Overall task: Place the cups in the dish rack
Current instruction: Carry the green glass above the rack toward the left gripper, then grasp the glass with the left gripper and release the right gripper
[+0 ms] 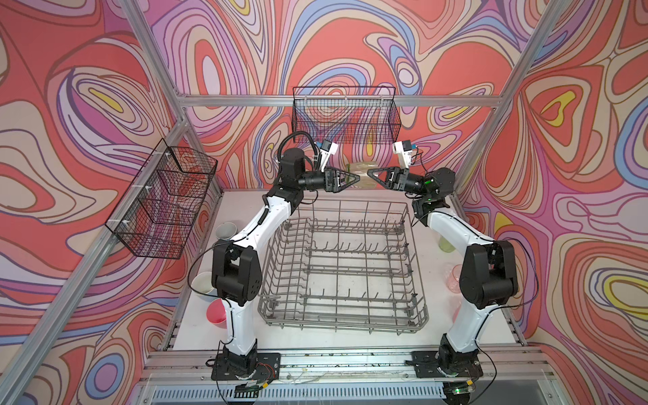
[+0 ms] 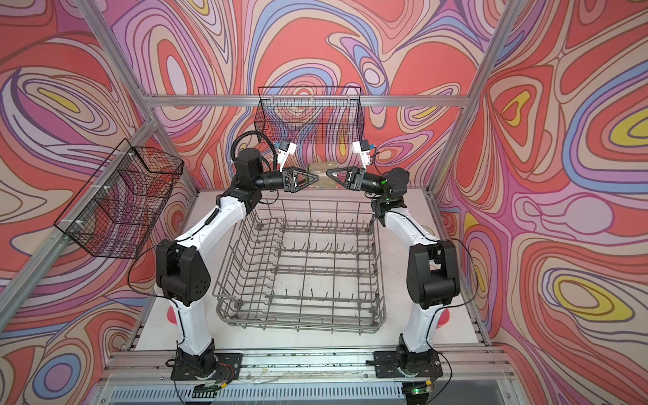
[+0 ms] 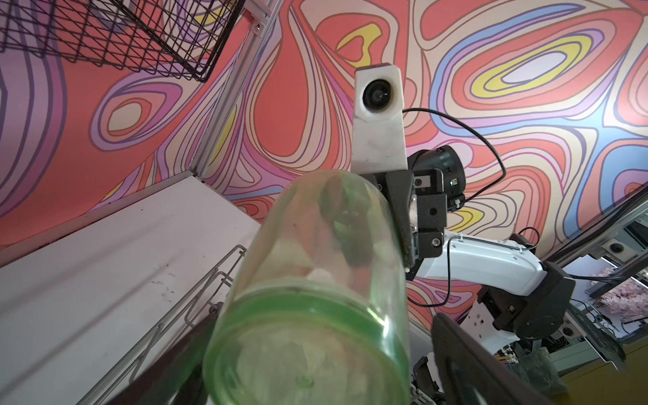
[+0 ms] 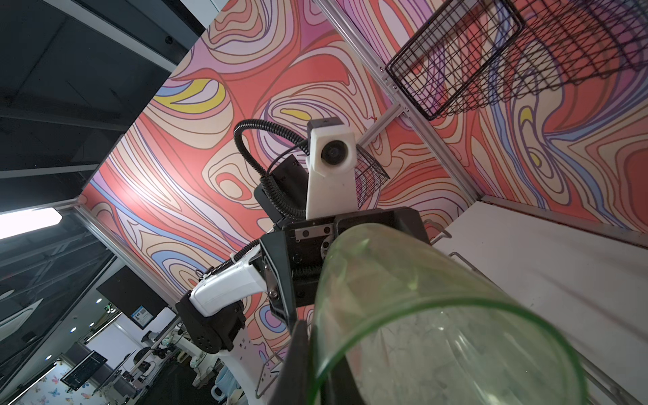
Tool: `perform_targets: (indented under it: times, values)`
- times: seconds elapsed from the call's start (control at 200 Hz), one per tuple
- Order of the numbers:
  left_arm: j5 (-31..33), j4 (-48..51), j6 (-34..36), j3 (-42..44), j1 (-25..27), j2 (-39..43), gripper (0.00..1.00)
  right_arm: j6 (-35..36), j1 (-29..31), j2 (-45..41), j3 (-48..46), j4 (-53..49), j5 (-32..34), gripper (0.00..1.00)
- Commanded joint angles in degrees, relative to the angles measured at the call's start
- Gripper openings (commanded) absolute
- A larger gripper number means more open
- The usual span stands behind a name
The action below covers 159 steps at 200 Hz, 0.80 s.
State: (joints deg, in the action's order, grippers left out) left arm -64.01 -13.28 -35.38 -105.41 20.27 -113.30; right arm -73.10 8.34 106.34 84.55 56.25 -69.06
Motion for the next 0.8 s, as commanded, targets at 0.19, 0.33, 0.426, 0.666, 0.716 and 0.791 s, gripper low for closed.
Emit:
perform_targets:
  times: [0.19, 0.33, 0.426, 0.666, 0.716, 0.791]
  values:
    - [-0.2, -5.8, -3.2, -3.4, 1.3, -2.6, 0.93, 0.5, 0.6, -0.4, 0.6, 0.9, -0.9, 0.00]
    - [0.0, -5.9, -3.1, -3.5, 1.7, -2.8, 0.92, 1.1, 0.7, -0.6, 0.7, 0.1, -1.1, 0.00]
    - [0.3, -6.1, -3.2, -3.6, 1.9, -2.9, 0.91, 1.9, 0.6, -0.6, 0.6, -0.8, -1.2, 0.00]
    - [0.4, -6.2, -3.3, -3.5, 2.3, -2.7, 0.85, 1.9, 0.7, -0.3, 0.7, -0.8, -1.1, 0.00]
    - [0.5, -6.2, -3.3, -3.3, 2.3, -2.6, 0.84, 1.8, 0.7, -0.3, 0.7, -0.7, -1.1, 0.00]
    - [0.8, -6.1, -2.9, -2.6, 2.4, -2.2, 0.82, 1.8, 0.7, -0.3, 0.8, -0.7, -1.0, 0.00]
